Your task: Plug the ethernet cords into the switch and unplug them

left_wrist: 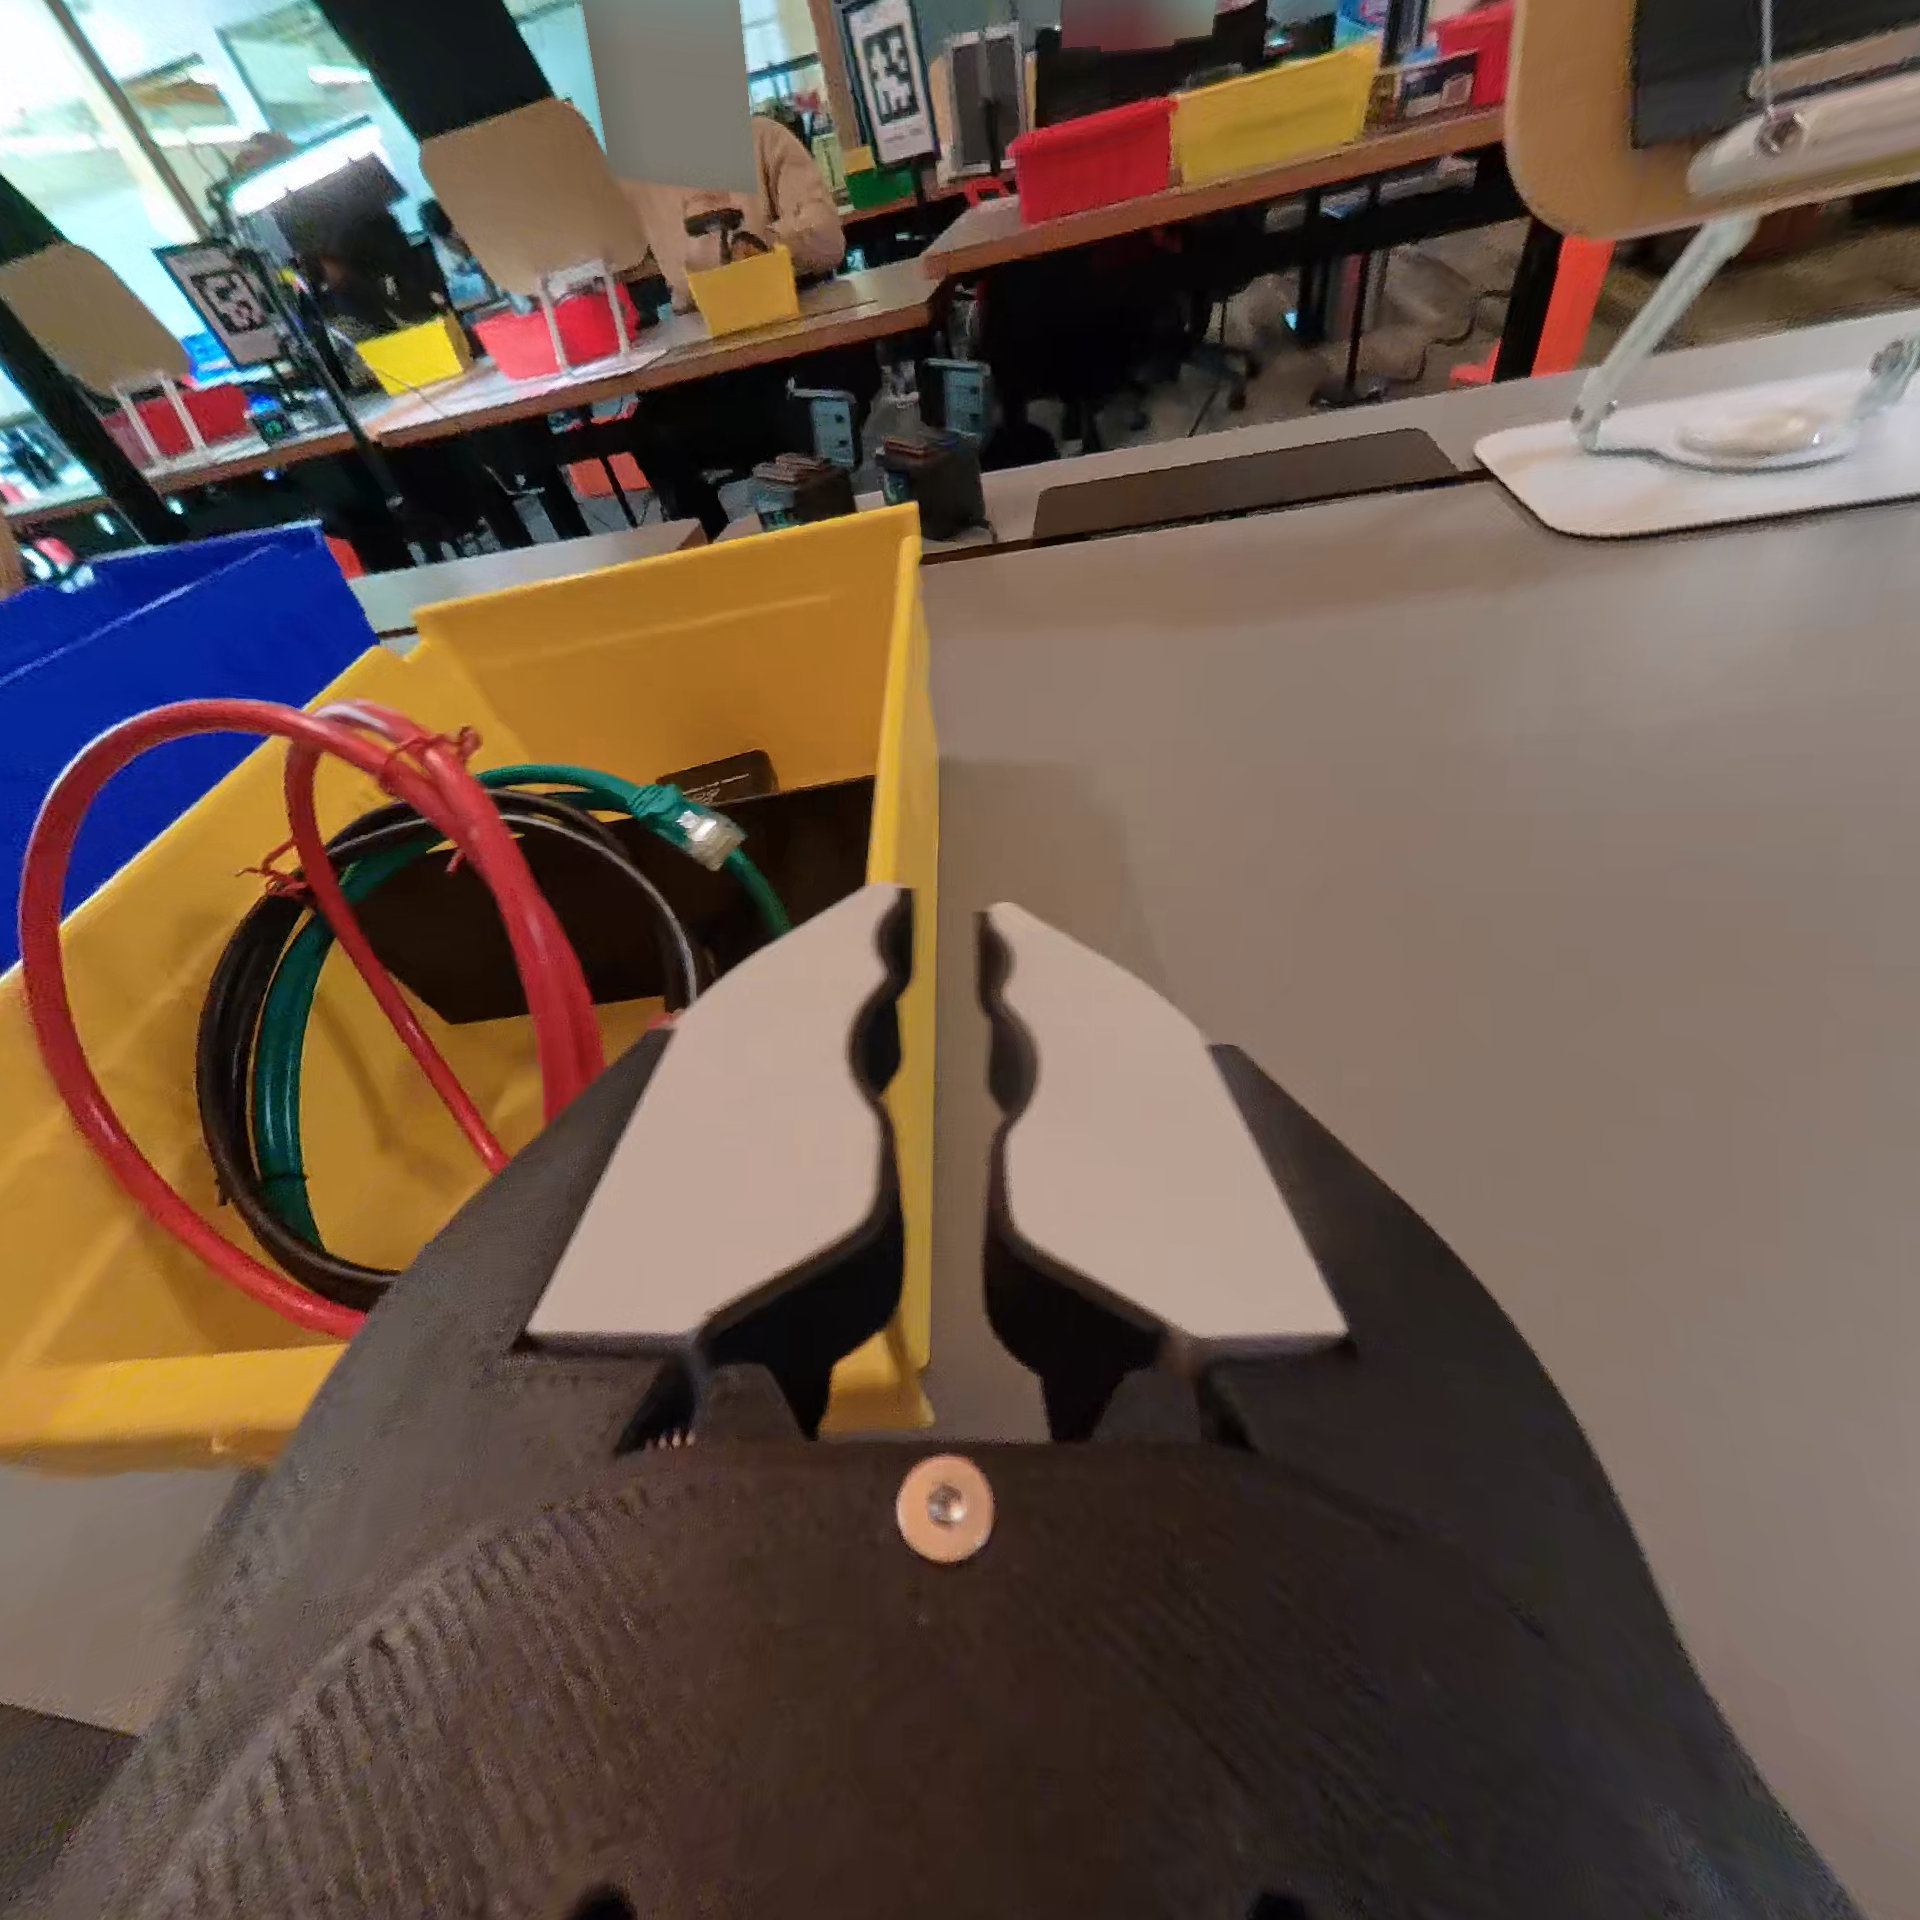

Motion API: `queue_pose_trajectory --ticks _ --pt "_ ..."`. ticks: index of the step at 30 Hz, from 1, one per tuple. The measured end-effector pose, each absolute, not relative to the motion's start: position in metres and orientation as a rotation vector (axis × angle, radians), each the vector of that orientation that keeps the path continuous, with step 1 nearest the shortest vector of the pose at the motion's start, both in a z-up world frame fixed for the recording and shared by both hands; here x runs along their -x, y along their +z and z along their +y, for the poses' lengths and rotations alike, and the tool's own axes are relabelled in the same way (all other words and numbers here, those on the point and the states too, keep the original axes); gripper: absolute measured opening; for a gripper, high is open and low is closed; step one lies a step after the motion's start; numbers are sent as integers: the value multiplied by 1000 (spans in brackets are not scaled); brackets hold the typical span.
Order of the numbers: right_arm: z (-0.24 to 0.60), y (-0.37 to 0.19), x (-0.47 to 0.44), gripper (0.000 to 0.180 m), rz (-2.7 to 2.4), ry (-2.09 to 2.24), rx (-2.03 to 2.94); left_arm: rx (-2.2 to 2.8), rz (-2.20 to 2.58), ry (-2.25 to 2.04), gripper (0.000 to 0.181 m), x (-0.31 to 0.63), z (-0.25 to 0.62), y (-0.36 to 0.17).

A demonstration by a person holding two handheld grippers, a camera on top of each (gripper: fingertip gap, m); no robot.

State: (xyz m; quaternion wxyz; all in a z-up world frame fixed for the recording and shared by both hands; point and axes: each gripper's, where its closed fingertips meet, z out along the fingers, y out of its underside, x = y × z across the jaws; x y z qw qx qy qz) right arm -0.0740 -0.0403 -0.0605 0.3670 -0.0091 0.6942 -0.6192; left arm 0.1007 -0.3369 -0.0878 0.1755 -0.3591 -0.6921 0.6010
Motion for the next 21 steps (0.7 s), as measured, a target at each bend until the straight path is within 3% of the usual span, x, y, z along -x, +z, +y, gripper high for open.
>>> queue_pose_trajectory --ticks 1,10,13,17,21 --pt "-39 -60 76 37 1770 -1586 2 1012 -1962 1681 0 -103 -340 -88" --pt "-27 -55 95 41 1649 -1563 -169 1040 -1837 1541 0 -92 -348 -87" --pt "-23 -55 97 42 1658 -1579 -179 1049 -1836 1757 32 -97 -354 -70" --pt "-20 -59 97 42 1699 -1591 -170 1072 -1999 1653 41 -99 -358 -92" --pt "-19 -61 97 42 1722 -1595 -166 1024 -2080 1463 12 -96 -362 -116"
